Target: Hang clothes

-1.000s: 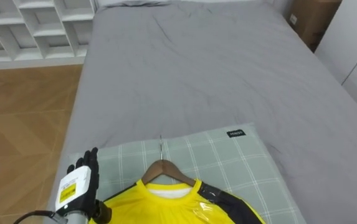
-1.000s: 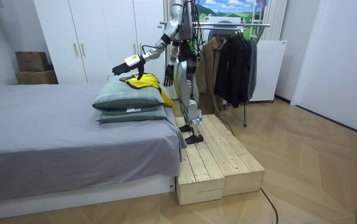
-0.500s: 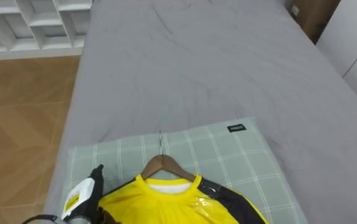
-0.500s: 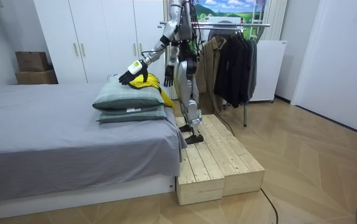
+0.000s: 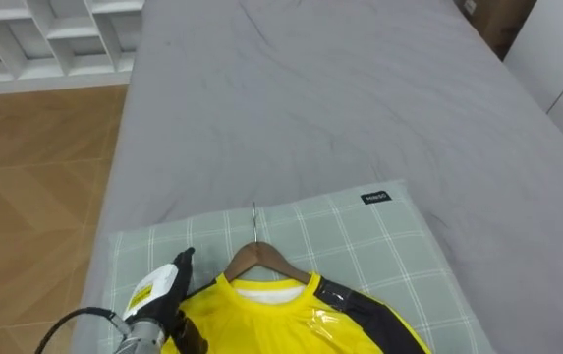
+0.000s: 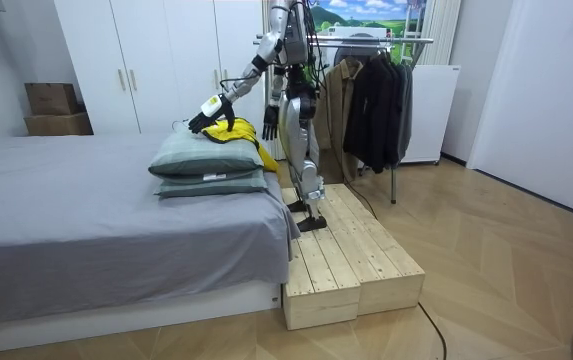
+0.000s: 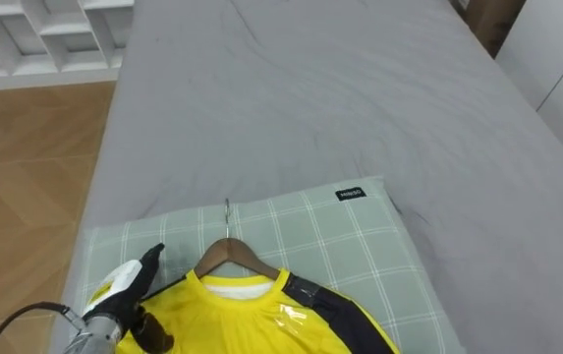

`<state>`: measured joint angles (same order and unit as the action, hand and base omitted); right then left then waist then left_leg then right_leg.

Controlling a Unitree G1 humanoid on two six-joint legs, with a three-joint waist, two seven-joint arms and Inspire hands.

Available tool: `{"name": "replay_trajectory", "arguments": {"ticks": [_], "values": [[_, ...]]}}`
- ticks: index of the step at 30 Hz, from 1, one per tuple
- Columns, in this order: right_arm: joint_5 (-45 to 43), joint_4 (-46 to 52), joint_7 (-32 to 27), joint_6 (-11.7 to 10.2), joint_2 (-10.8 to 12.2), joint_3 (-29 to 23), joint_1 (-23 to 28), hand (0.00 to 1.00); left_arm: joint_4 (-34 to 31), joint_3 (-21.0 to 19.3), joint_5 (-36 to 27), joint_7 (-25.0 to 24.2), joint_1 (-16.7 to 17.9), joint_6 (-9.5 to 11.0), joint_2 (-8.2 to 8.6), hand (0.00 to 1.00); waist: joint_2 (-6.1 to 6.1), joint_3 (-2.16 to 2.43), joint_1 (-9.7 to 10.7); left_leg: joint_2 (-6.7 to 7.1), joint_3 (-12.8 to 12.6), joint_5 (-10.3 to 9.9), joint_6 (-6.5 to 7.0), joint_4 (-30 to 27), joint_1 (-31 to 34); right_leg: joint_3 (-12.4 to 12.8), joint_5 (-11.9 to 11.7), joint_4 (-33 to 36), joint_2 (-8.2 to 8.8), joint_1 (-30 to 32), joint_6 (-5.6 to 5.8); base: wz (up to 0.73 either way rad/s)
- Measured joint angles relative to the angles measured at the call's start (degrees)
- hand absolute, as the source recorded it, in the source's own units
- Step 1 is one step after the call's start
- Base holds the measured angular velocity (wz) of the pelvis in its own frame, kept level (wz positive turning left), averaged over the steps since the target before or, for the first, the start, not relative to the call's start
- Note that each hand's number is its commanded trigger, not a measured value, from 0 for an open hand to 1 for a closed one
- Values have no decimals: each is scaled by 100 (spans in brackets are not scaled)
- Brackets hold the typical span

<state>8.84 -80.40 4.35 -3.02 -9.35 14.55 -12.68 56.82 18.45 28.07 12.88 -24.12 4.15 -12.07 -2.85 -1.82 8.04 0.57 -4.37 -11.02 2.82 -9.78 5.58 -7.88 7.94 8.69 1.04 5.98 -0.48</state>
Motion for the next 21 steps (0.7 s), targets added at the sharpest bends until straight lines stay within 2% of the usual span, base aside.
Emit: {"name": "replay_trajectory", "arguments": {"ticks": [4, 10, 21], "values": [[5, 4, 30, -6, 0, 33, 2, 0, -61, 151, 421, -11, -2, 0, -9, 0, -1, -1, 6, -7, -9, 2, -4, 10, -16, 0, -1, 0, -4, -10, -1, 0], [7, 8, 65, -9, 0, 57, 1, 0, -65, 309, 428, -11, -1, 0, -12, 0, -1, -1, 13, -4, -14, 3, -3, 10, -21, -1, -1, 6, 4, -10, 0, 0], [7, 9, 59, -10, -1, 55, 0, 0, -59, 326, 650, -11, 0, 0, -14, 0, 7, -6, 15, -5, -14, 3, -3, 17, -23, -1, -1, 6, 3, -10, -1, 0]]}}
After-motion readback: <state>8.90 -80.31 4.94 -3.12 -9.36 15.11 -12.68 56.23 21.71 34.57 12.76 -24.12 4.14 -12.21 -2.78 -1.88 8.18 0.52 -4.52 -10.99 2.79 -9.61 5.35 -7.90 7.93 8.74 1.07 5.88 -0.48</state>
